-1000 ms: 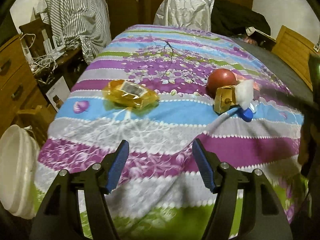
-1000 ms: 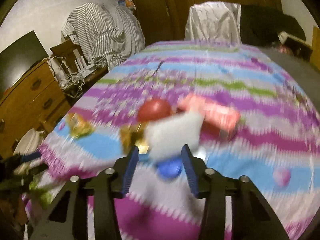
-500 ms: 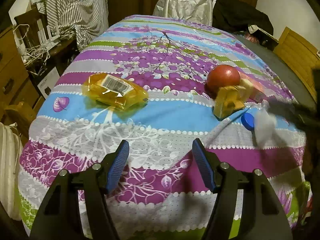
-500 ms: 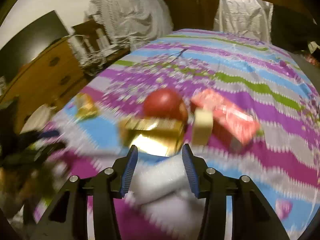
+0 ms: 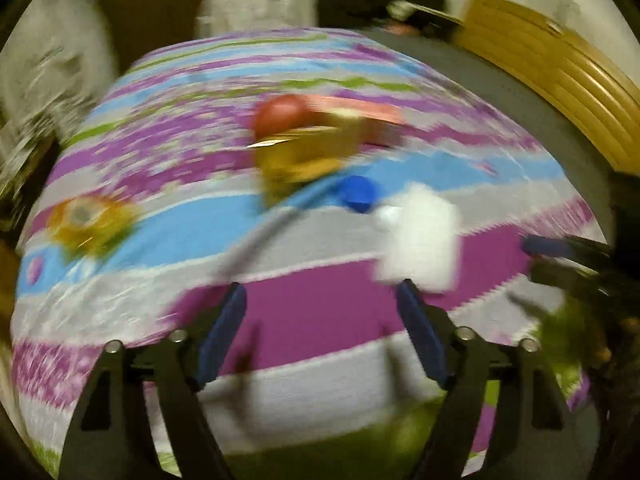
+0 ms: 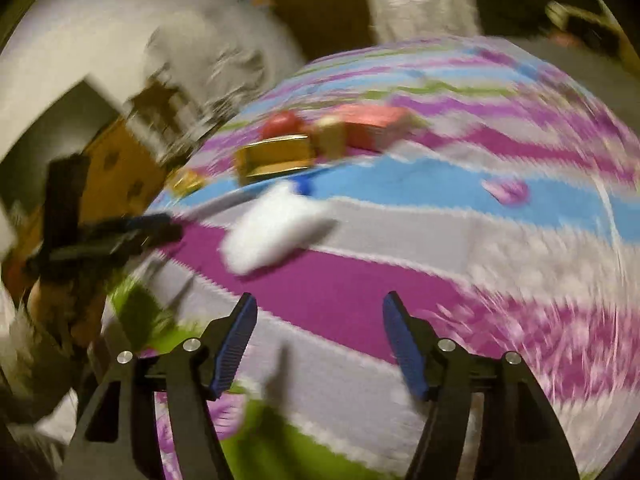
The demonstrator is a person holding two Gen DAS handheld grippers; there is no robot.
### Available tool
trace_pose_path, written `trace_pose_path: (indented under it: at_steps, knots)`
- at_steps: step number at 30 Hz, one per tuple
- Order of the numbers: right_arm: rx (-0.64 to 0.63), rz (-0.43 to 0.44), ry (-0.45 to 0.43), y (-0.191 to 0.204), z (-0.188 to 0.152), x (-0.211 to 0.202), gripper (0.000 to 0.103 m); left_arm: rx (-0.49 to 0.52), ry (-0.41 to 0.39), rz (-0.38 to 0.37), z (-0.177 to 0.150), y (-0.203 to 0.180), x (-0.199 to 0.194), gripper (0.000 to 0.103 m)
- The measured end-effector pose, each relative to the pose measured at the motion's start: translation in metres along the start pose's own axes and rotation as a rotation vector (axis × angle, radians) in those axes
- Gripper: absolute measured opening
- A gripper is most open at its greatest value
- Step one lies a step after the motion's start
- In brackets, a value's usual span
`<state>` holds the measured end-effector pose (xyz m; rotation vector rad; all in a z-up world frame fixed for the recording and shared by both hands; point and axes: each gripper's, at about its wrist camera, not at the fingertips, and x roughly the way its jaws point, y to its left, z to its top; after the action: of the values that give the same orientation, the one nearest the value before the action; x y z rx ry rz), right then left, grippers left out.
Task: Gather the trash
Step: 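Move both tools back over the trash on the bed, then grasp the clear plastic cup with the left gripper while the right grasps the white foam sheet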
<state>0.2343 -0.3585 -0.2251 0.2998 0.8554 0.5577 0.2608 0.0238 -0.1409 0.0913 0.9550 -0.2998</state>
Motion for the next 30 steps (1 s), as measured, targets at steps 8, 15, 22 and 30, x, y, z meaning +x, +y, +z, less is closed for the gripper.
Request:
trace_pose_path:
  at_steps: [8, 15, 22, 30]
  knots:
    - [0.0, -0.003, -0.021, -0.001, -0.003, 0.002, 0.068, 0.083, 0.021, 0.024, 0.021, -0.055, 0.051, 0.075]
    - [-0.045, -0.018, -0.007, 0.009, 0.002, 0.005, 0.069, 0.057, 0.054, 0.016, 0.018, -0.05, 0.06, 0.033]
    - [-0.109, 0.003, -0.002, 0.024, 0.012, 0.008, 0.069, 0.05, 0.085, -0.079, -0.015, -0.018, 0.028, 0.029]
    - [-0.578, -0.123, 0.042, 0.084, 0.062, 0.044, 0.077, -0.043, 0.079, -0.074, -0.03, 0.015, 0.012, 0.029]
